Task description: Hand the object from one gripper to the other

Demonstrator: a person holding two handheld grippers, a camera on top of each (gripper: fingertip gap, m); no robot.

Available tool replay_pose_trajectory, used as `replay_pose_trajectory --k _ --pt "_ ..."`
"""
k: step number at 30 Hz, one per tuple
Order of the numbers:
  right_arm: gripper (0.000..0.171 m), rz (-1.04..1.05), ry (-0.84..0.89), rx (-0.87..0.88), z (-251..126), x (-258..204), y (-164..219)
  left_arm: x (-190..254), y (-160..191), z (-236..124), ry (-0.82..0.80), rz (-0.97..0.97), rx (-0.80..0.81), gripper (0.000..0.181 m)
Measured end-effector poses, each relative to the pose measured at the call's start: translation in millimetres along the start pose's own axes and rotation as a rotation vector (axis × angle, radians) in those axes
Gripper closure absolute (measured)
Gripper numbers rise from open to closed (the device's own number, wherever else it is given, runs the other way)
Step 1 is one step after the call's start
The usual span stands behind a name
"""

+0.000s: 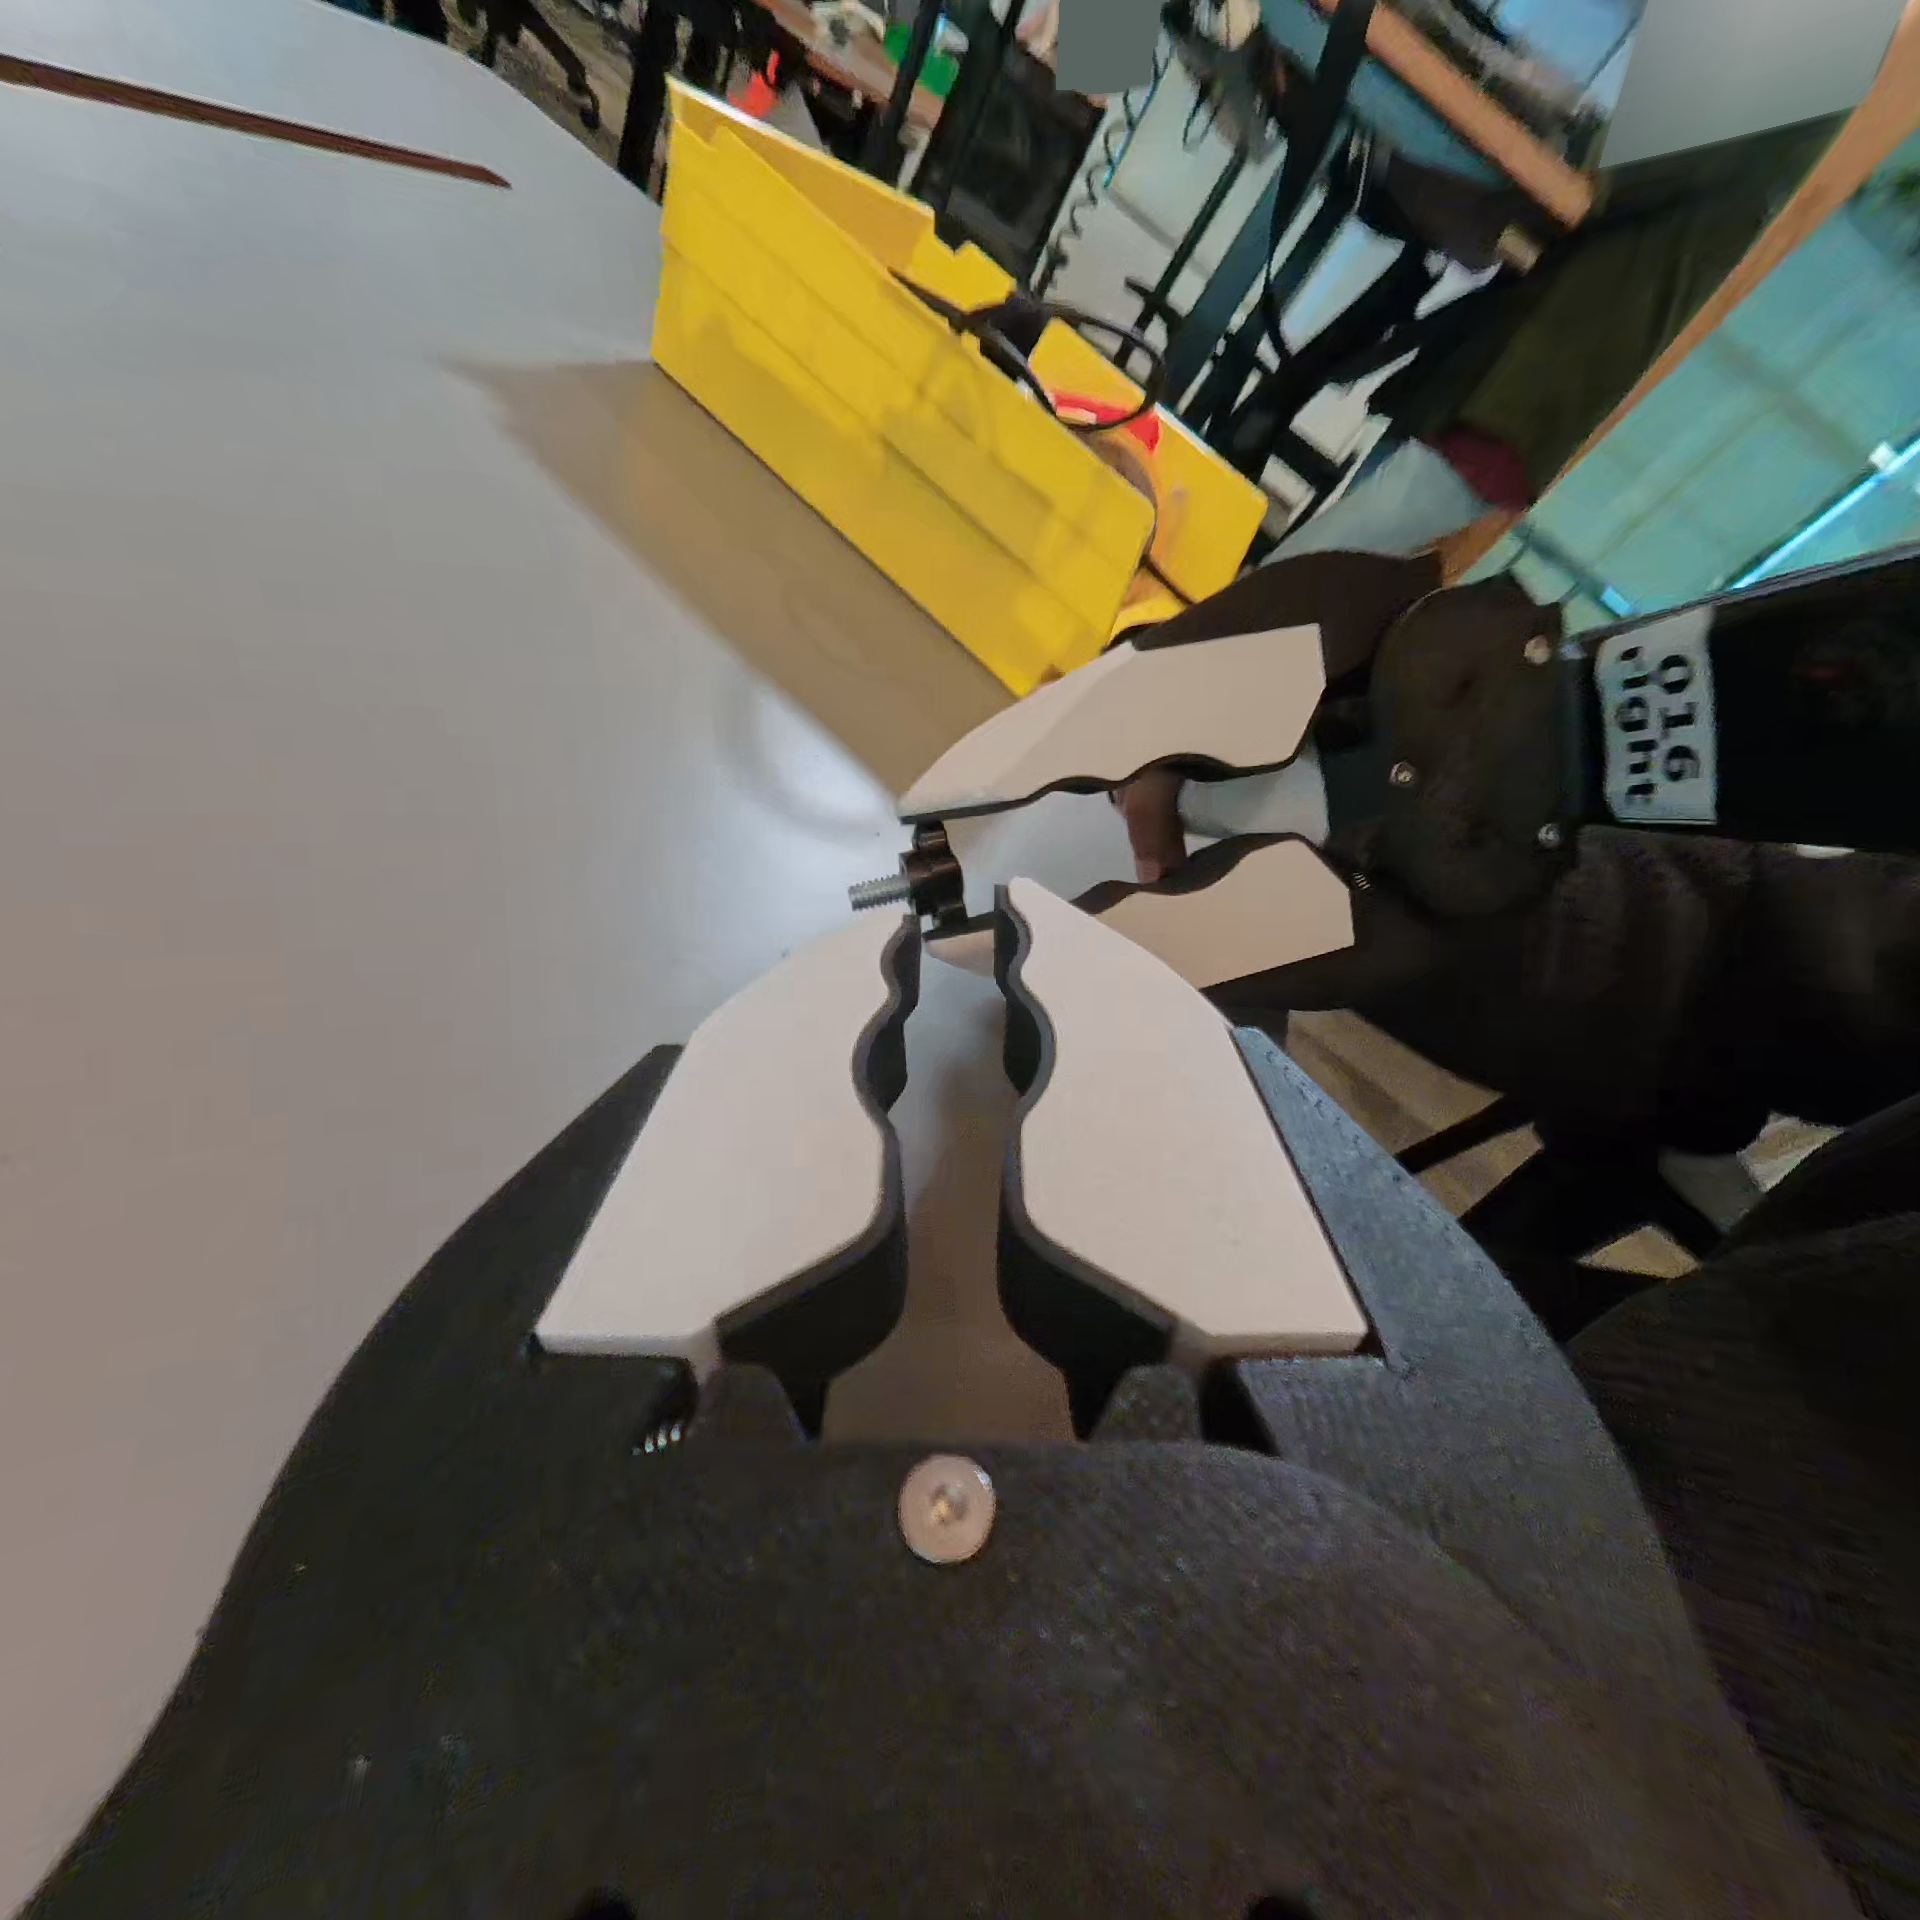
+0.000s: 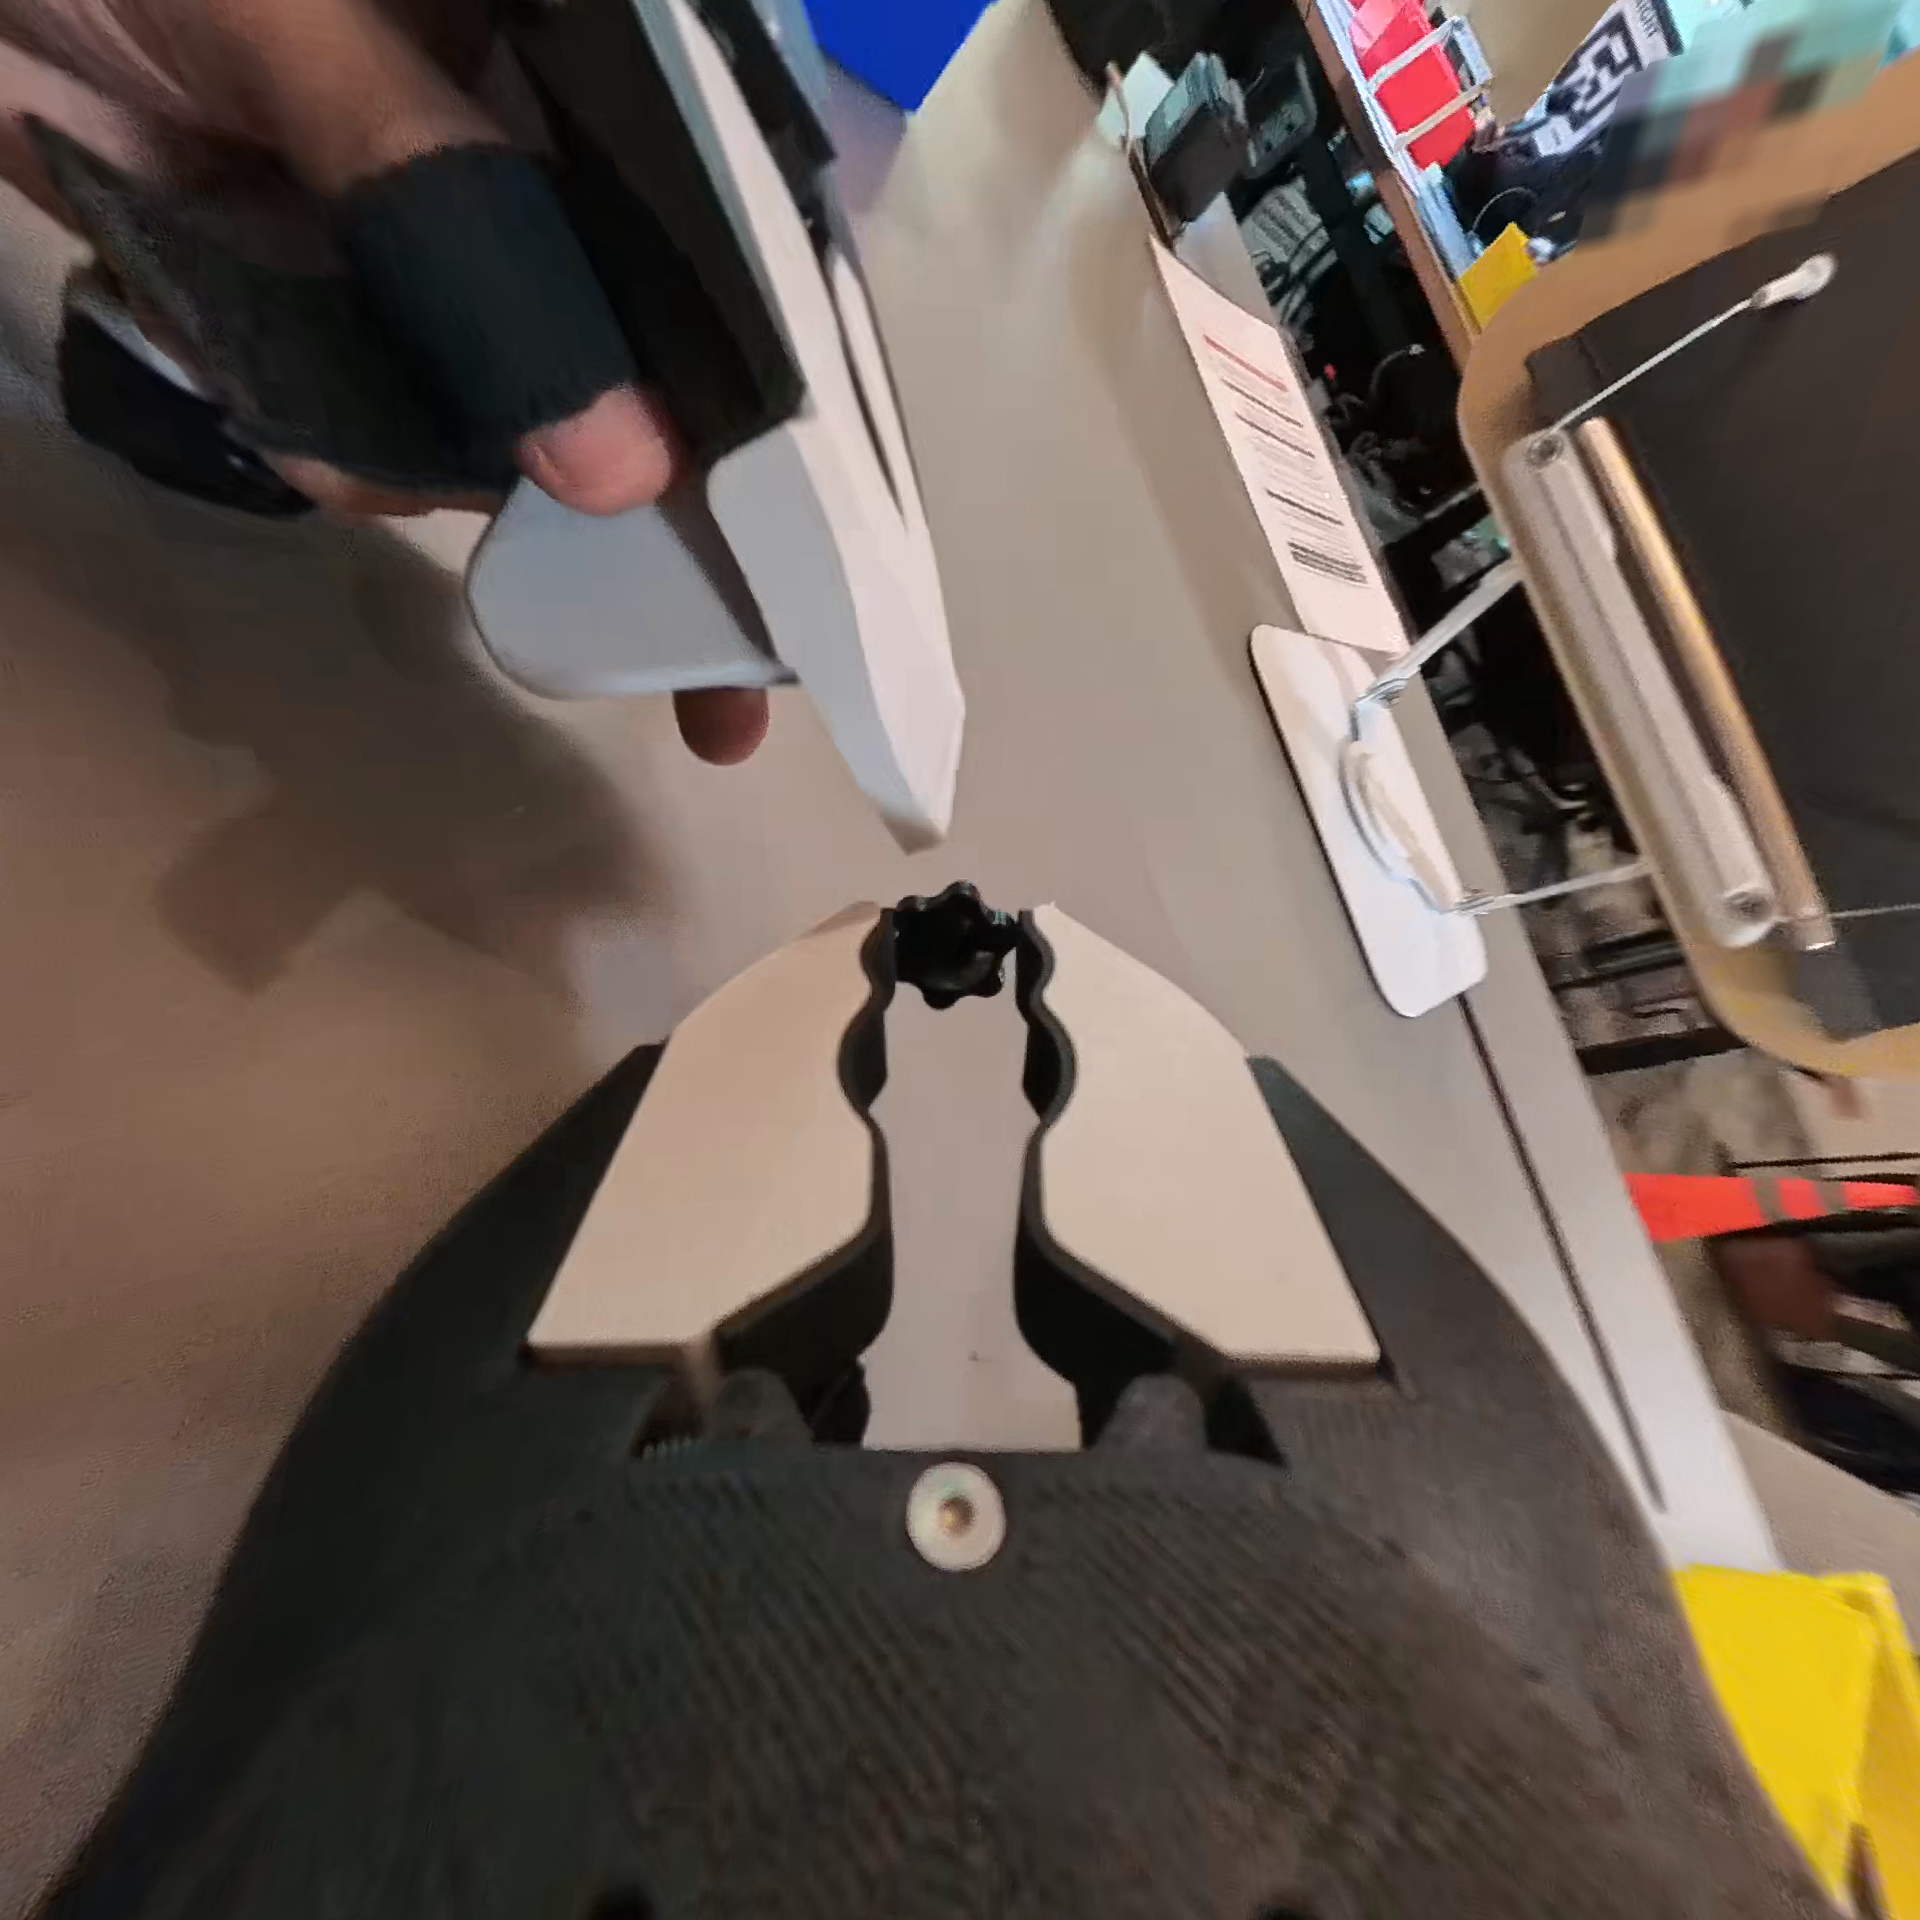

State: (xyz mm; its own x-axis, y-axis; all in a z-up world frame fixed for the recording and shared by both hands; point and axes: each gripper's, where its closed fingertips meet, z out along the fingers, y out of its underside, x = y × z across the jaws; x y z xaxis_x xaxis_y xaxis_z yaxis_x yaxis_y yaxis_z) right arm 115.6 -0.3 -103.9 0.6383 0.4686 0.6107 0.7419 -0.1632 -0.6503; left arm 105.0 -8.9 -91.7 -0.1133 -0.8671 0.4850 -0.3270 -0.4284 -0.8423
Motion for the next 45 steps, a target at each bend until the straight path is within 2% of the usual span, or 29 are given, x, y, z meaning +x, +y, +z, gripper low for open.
replay_pose_trajectory --k 4,10,19,22,26,28,31,35,40,45 --pt "0.149 -0.108 0.052 -0.042 0.6 -3.1 -2.3 0.3 8.7 4.3 -0.044 0.072 -0.046 0.166" --pt "0.149 -0.162 0.072 -0.056 0.7 -8.0 -7.5 -1.5 10.4 5.2 -0.106 0.176 -0.061 0.167" --pt "0.148 -0.200 0.112 -0.040 -0.3 -4.8 -11.0 -2.2 8.3 4.2 -0.108 0.160 -0.057 0.172" --pt "0.132 -0.188 0.139 -0.017 -0.8 1.6 -11.3 -3.7 3.8 1.8 -0.094 0.115 -0.028 0.172" --pt "0.123 -0.065 0.096 0.035 -1.7 5.7 -11.1 -4.9 -3.7 -2.1 -0.035 -0.006 0.030 0.172" --pt "0.118 0.001 0.053 0.111 -3.2 5.8 -15.5 0.4 -9.5 -4.1 0.059 -0.120 0.078 0.172" --pt "0.126 0.122 -0.031 0.269 -9.1 5.6 -24.2 6.1 -20.2 -9.8 0.243 -0.384 0.164 0.172" --pt "0.138 0.408 -0.153 0.367 -14.4 16.7 -22.5 -4.3 -28.6 -18.8 0.399 -0.703 0.260 0.171" --pt "0.144 0.582 -0.267 0.424 -14.7 15.2 -21.7 11.5 -39.7 -25.1 0.585 -0.776 0.293 0.171" --pt "0.148 0.549 -0.291 0.470 -20.3 9.0 -33.1 14.3 -33.1 -20.0 0.594 -0.791 0.257 0.171"
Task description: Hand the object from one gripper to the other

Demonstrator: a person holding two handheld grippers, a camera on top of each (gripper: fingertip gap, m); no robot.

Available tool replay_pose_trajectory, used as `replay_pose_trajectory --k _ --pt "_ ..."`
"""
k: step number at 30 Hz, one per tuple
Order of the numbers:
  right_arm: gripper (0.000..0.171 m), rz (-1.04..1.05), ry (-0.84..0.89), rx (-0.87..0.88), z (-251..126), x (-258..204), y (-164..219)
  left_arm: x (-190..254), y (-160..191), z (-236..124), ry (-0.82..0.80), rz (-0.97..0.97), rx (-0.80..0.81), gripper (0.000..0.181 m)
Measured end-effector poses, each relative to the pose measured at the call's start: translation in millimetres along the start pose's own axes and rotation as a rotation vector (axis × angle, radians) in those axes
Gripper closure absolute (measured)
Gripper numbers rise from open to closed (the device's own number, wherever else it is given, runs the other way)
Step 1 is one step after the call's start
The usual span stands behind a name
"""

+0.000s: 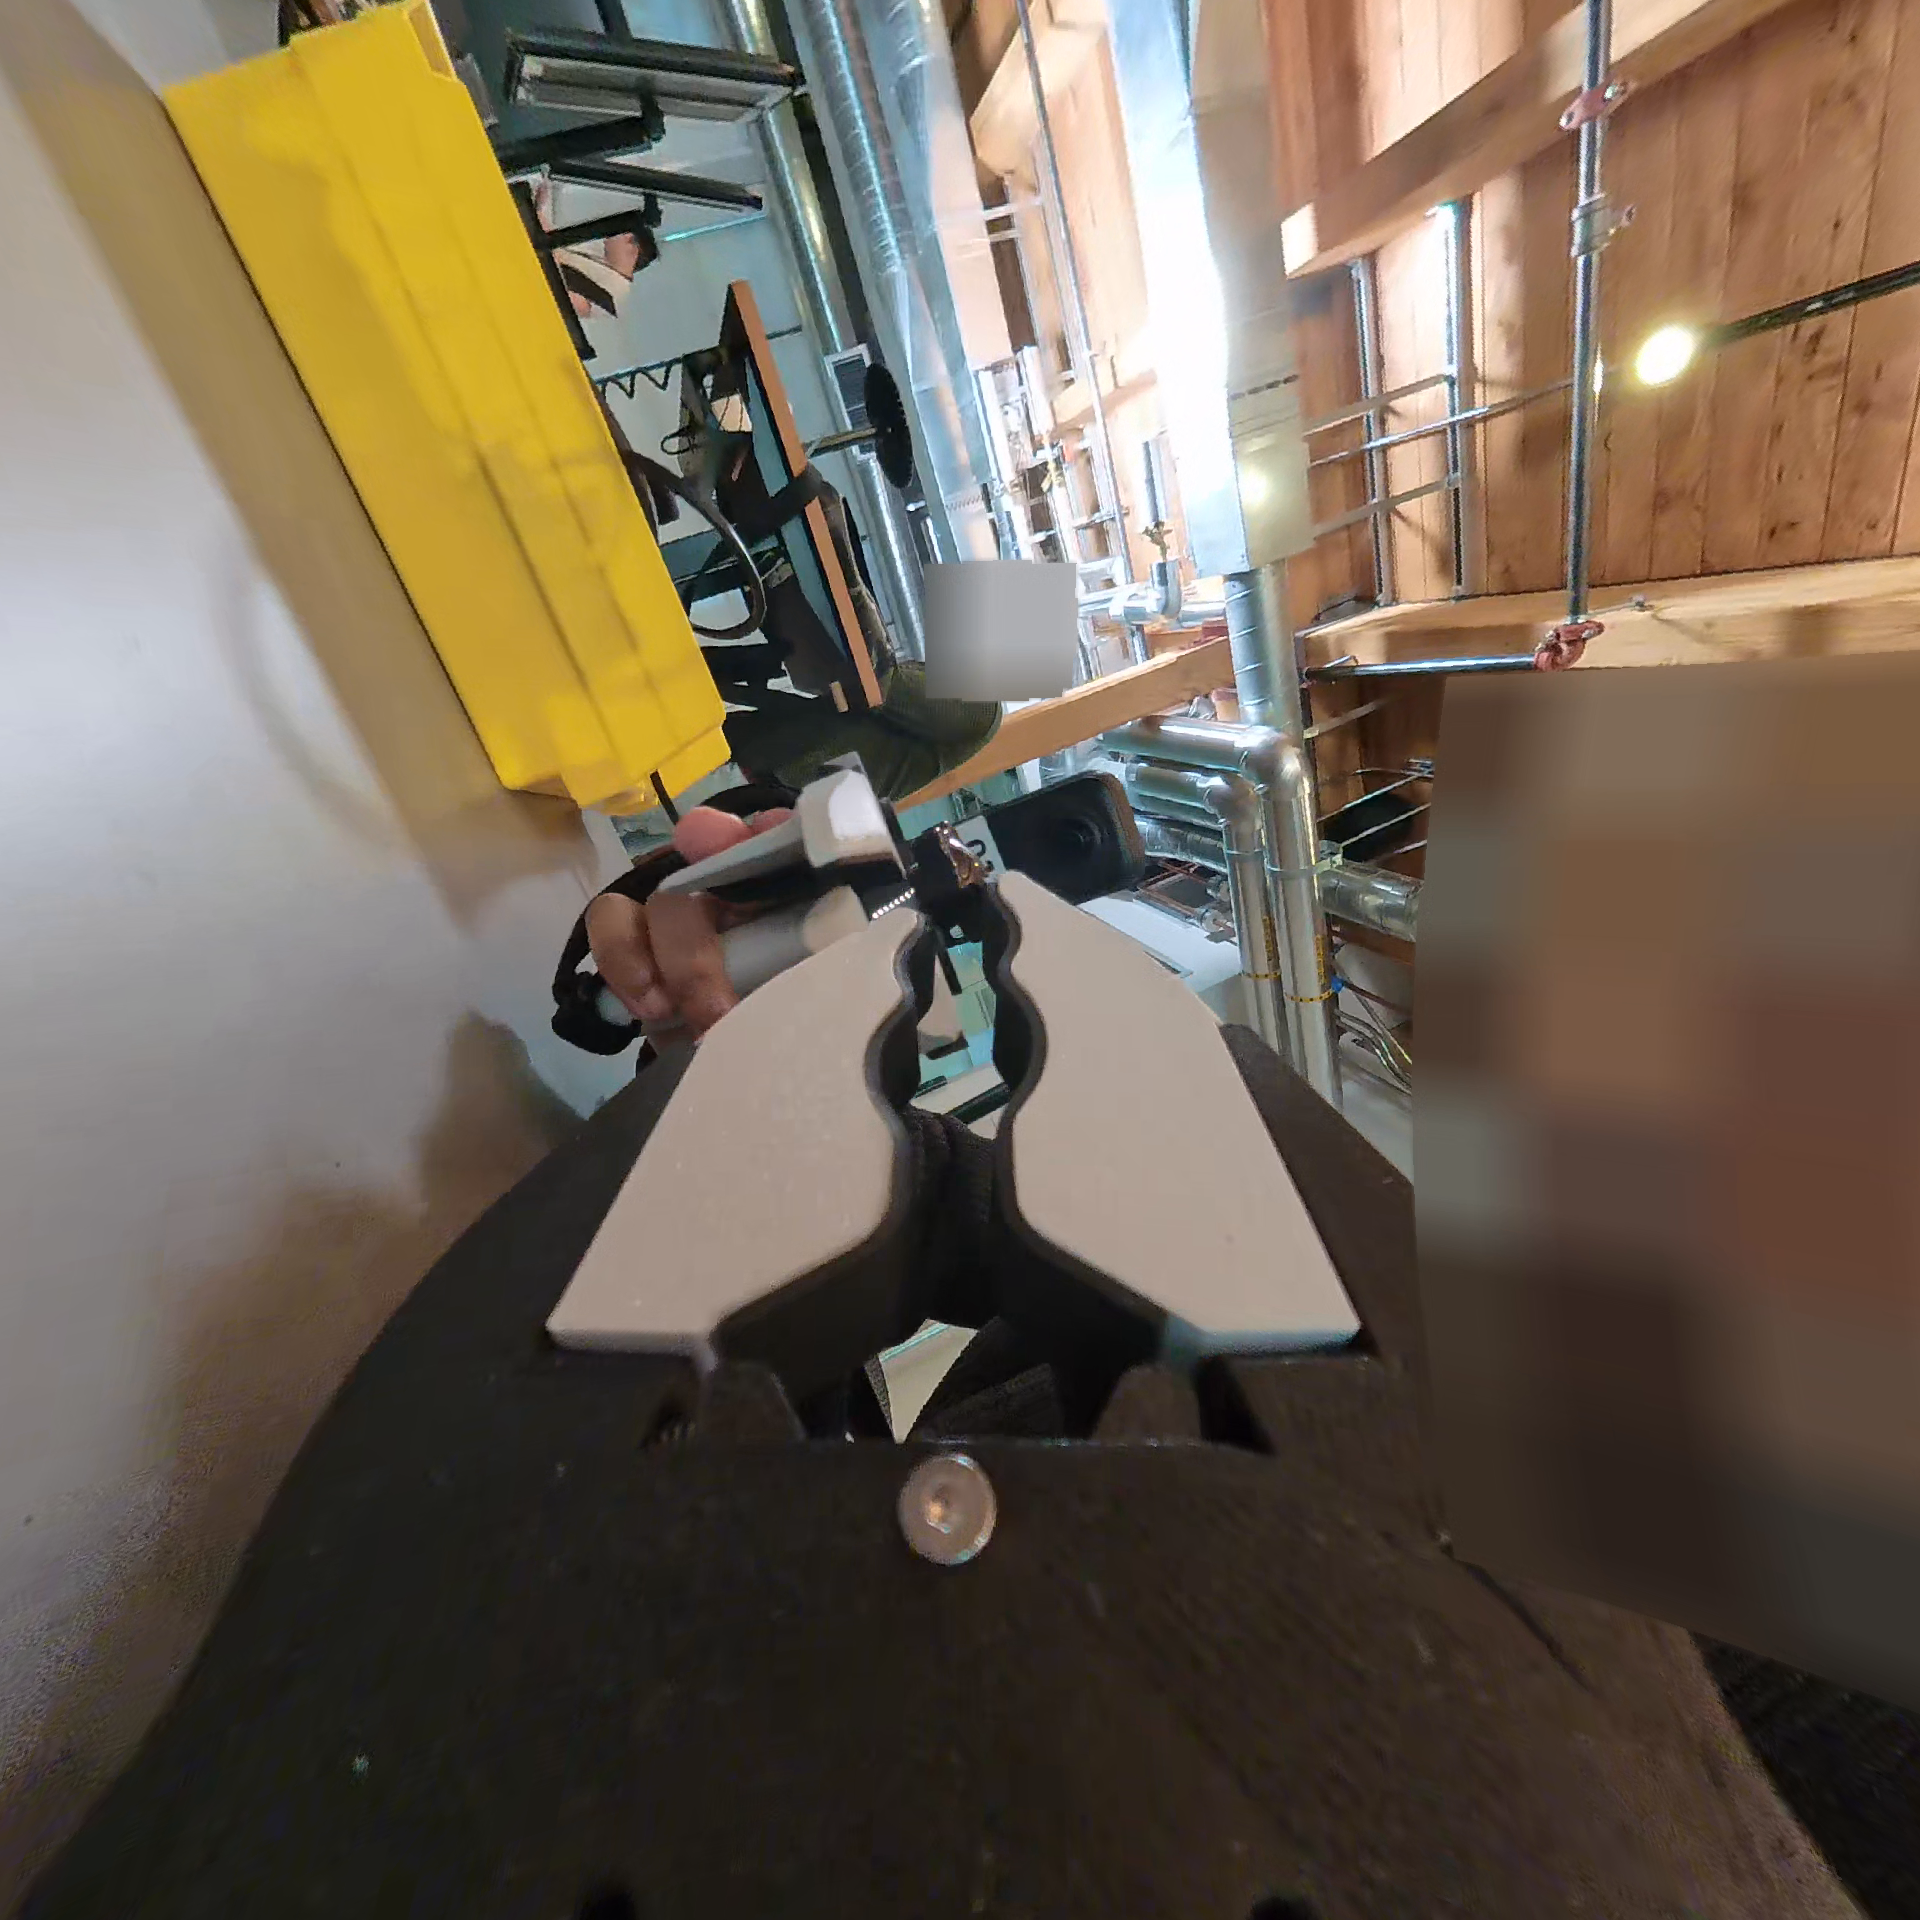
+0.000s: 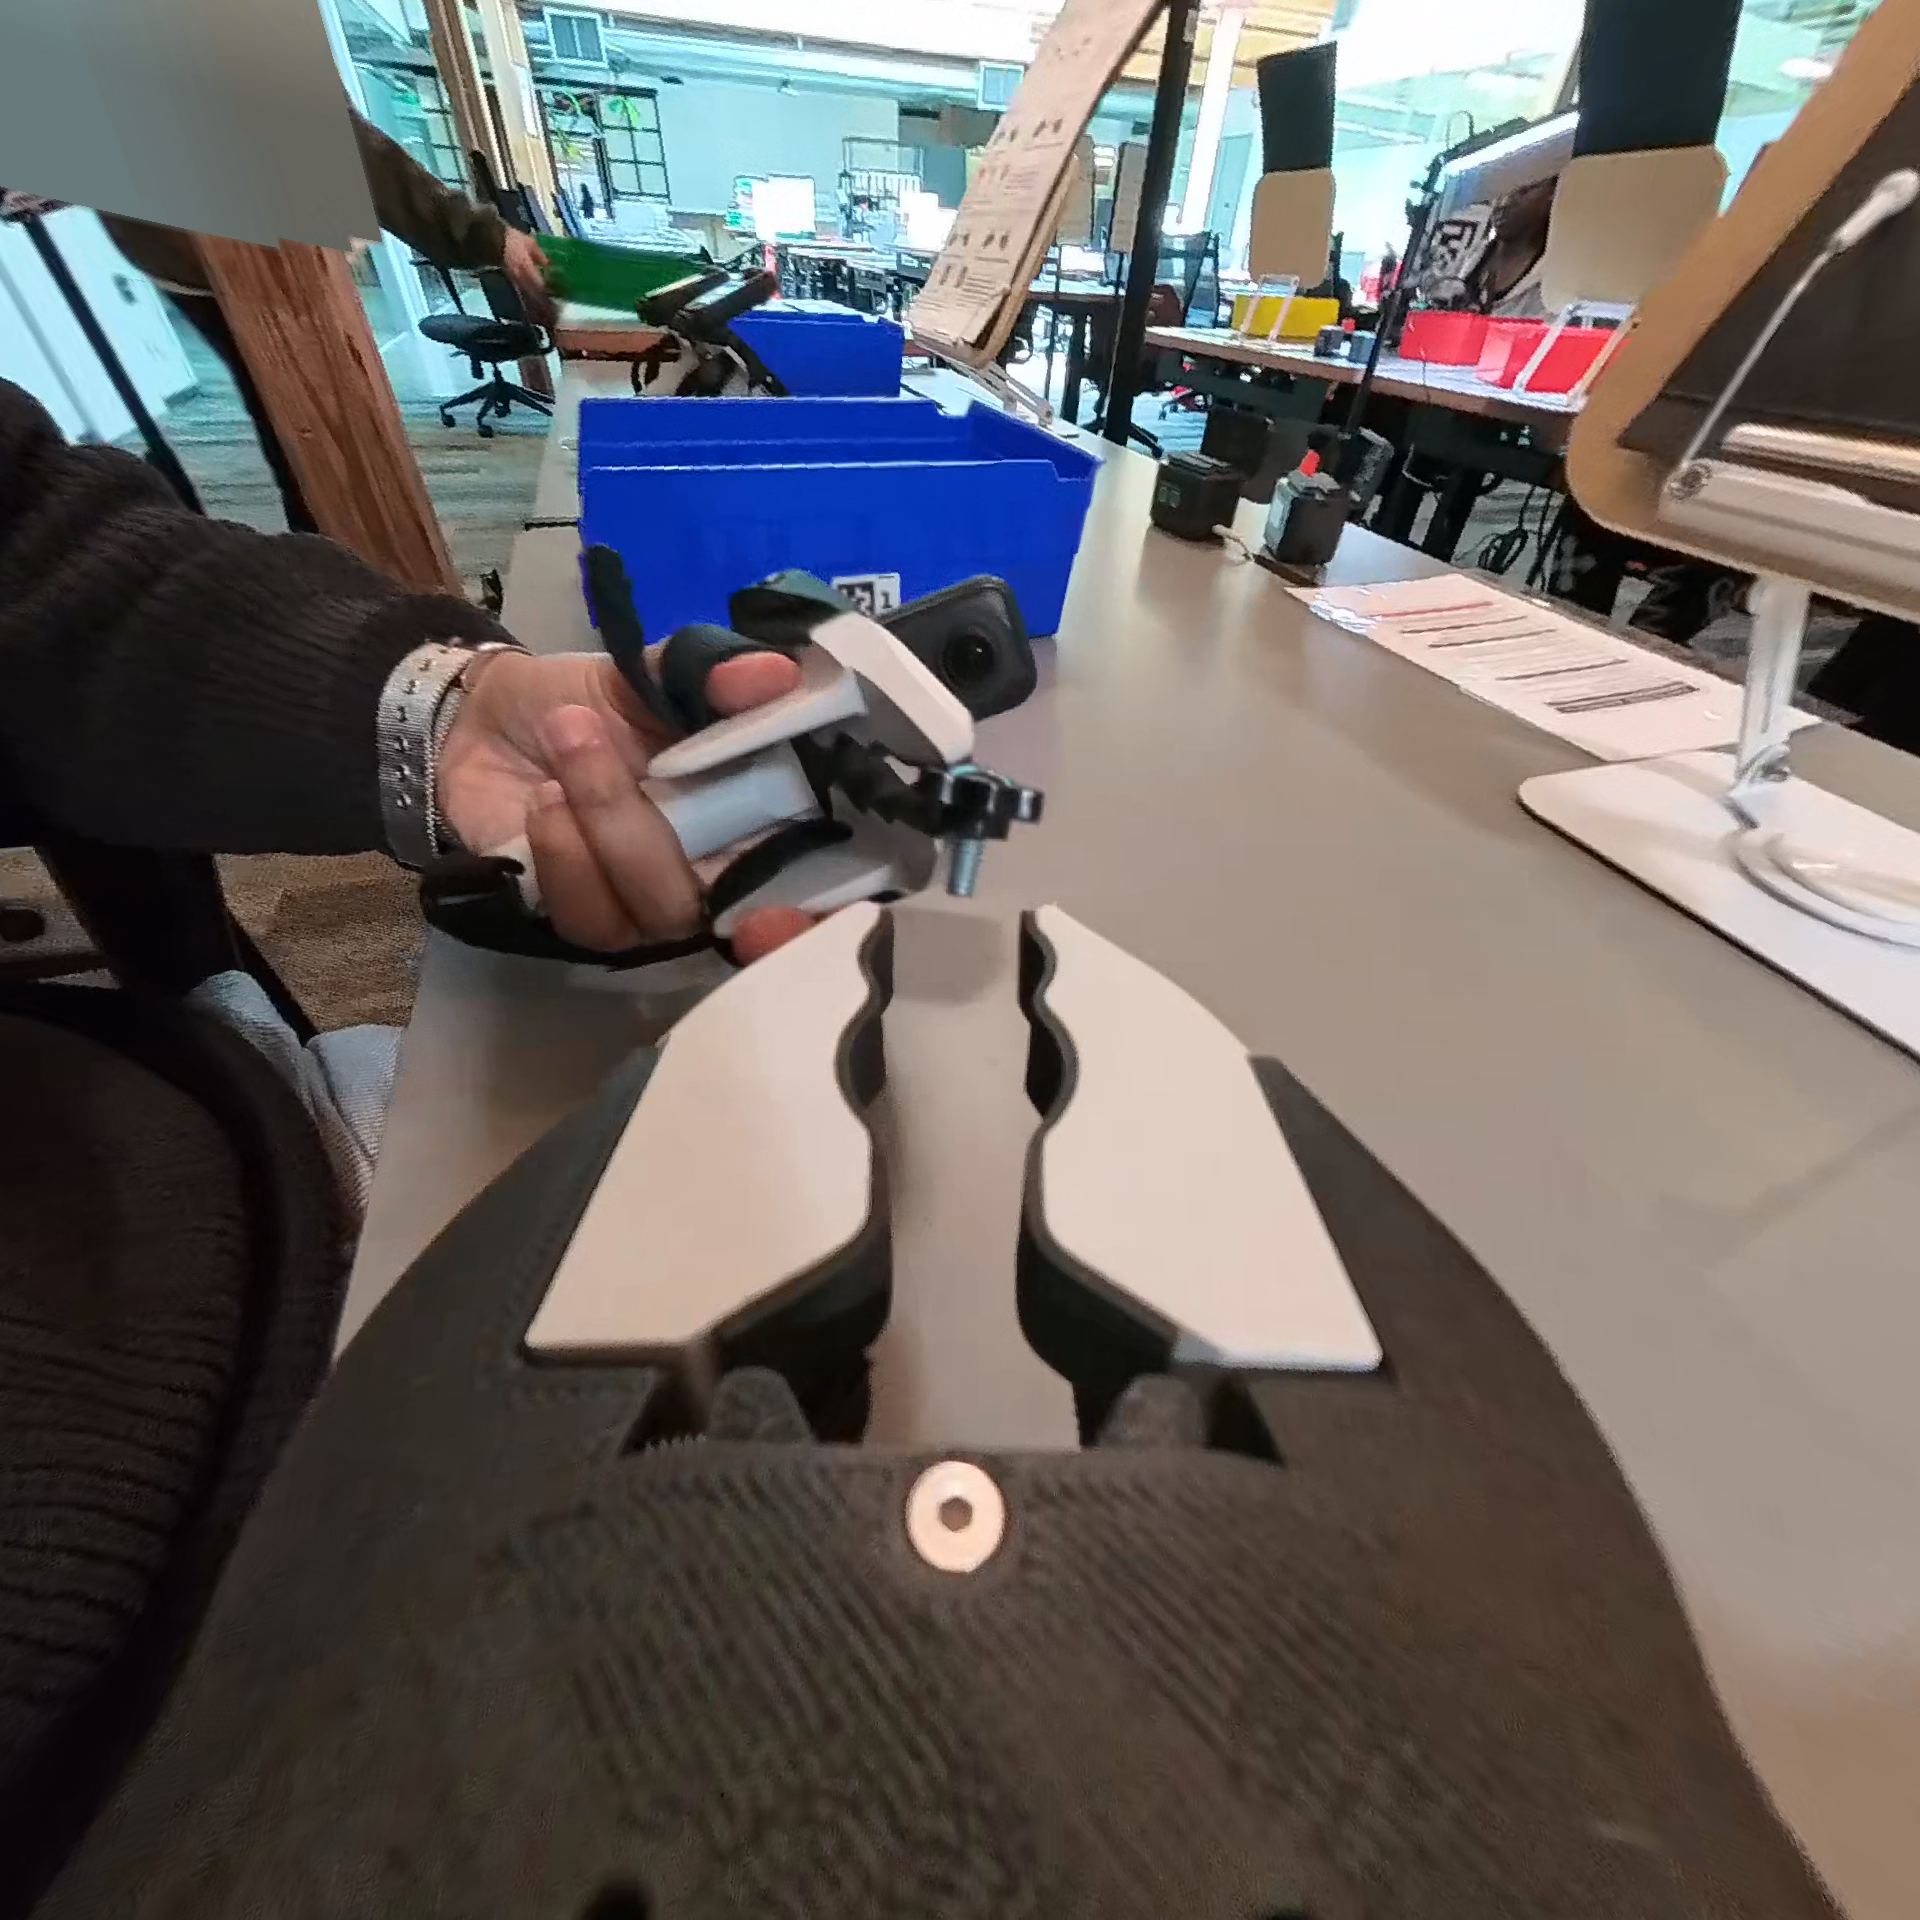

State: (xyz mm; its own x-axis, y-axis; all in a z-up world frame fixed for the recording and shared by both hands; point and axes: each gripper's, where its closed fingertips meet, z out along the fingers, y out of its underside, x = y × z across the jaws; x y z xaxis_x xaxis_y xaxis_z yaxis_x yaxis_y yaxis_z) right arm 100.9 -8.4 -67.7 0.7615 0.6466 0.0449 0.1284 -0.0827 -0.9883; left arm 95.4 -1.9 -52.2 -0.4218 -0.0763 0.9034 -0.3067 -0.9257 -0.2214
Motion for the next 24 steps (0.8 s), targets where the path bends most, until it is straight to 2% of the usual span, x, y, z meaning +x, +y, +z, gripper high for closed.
replay_pose_trajectory --k 7,16,21,24 --pt "0.164 0.038 -0.030 0.005 2.2 -6.2 -0.6 -1.6 9.6 4.6 -0.009 0.012 -0.046 0.171" --pt "0.165 0.166 -0.077 0.009 -1.3 -5.6 -4.2 0.0 10.5 6.6 -0.005 0.037 -0.043 0.169" --pt "0.165 0.311 -0.112 0.059 -6.7 0.6 -10.5 -8.0 0.5 2.5 -0.091 0.123 0.001 0.146" --pt "0.165 0.456 -0.186 0.088 -9.3 0.3 -13.1 -7.0 -4.7 1.6 -0.151 0.288 0.008 0.134"
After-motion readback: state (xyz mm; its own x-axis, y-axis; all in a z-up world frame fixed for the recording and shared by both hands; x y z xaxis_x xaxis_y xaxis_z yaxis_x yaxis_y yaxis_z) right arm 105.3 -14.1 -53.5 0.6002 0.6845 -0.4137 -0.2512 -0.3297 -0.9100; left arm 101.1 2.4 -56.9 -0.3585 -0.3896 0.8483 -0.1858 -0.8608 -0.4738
